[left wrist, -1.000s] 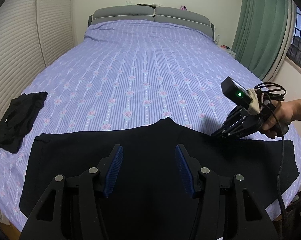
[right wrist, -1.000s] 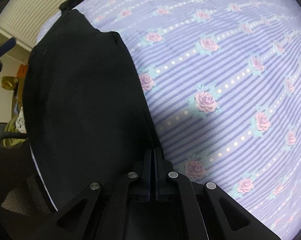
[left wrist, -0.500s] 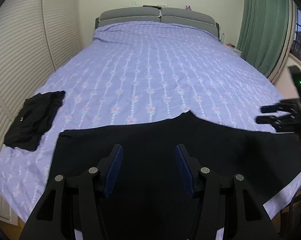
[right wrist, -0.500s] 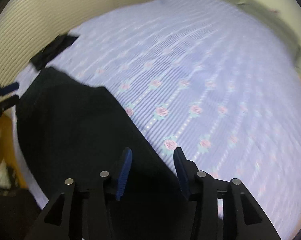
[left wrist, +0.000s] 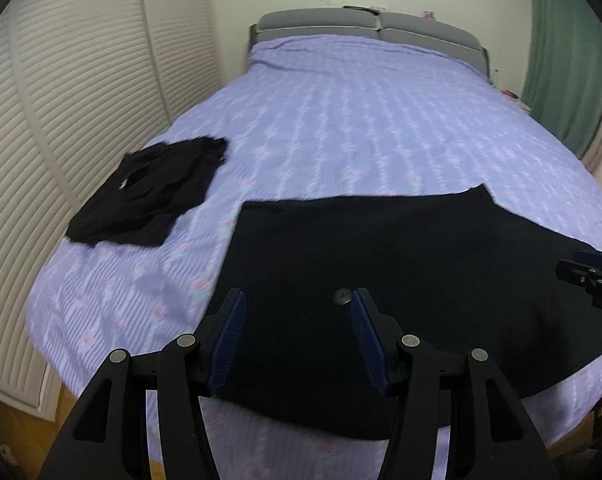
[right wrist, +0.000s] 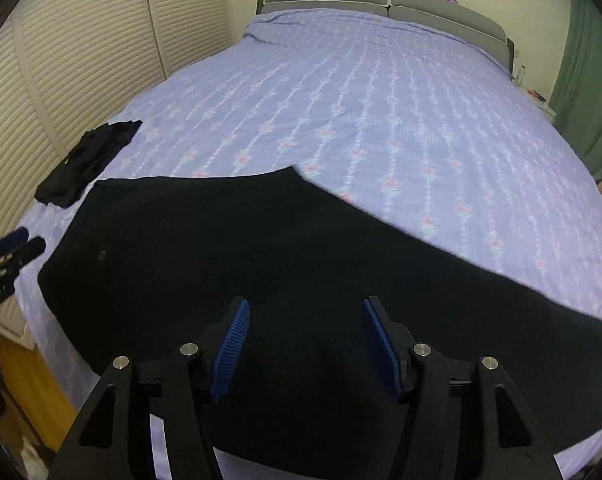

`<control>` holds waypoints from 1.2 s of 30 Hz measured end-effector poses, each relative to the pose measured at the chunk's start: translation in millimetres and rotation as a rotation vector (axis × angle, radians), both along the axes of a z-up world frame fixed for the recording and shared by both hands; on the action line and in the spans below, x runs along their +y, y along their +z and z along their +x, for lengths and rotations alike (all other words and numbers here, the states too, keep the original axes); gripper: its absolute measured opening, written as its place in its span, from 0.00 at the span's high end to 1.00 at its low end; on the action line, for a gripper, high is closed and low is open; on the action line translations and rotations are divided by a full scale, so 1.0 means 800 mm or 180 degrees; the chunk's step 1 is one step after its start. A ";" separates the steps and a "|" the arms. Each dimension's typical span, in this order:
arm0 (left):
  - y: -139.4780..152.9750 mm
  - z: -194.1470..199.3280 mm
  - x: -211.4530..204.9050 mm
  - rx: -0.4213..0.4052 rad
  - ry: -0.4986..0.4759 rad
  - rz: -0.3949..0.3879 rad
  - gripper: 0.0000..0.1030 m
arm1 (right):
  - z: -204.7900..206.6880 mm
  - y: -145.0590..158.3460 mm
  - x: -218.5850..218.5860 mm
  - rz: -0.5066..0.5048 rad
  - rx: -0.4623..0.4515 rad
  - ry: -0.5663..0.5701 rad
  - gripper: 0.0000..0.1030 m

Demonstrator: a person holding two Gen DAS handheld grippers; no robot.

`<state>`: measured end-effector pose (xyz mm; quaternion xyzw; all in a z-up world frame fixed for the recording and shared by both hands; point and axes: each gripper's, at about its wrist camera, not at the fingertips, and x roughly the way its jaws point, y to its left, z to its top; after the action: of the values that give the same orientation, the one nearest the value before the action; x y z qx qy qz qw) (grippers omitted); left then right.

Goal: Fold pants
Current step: 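Smooth the folded trousers flat with both grippers and release, then grasp the edge of the folded black trousers with both grippers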

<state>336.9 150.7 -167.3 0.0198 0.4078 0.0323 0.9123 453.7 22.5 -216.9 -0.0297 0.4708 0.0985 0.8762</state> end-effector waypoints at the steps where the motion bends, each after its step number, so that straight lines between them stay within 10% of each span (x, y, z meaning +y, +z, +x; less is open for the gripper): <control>1: -0.002 -0.003 0.004 0.0005 0.0017 0.0009 0.48 | -0.002 -0.004 0.011 0.0033 0.0021 0.0021 0.43; 12: -0.024 -0.017 0.031 0.0001 -0.0041 -0.0034 0.47 | -0.023 -0.019 0.091 -0.0197 -0.0007 0.0213 0.35; 24: -0.017 0.011 -0.035 -0.0283 -0.0309 -0.0106 0.46 | -0.032 -0.022 0.017 -0.0286 -0.0242 -0.0210 0.35; 36: -0.031 -0.021 0.022 -0.0189 0.0341 -0.0233 0.46 | -0.049 0.010 0.072 -0.0390 -0.0519 0.0287 0.35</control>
<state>320.4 168.4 -192.0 -0.0364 0.3819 0.0668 0.9211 414.8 79.7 -209.1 -0.1122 0.4013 0.1060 0.9028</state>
